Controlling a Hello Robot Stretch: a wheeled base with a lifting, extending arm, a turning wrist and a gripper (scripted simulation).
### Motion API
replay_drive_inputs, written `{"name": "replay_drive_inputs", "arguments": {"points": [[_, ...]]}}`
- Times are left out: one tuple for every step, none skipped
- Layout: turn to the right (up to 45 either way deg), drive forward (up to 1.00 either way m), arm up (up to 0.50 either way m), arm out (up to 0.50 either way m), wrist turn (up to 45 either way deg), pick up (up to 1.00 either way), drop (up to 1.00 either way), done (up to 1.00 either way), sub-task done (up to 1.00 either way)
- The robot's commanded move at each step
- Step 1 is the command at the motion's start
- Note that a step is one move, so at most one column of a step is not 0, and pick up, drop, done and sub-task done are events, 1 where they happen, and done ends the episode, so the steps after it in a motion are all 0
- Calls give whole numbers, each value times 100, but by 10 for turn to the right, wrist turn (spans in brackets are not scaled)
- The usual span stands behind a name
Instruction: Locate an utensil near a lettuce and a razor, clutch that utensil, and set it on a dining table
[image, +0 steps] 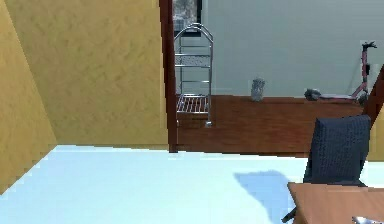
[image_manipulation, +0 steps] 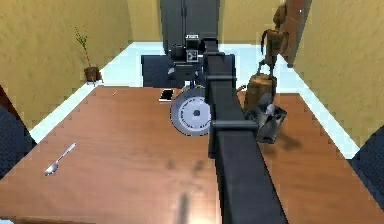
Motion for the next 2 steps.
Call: {"name": "replay_drive_inputs", "arguments": {"points": [[0,0,2,0,0,0,0,0,0],[0,0,0,-8,0,0,0,0,0]]}}
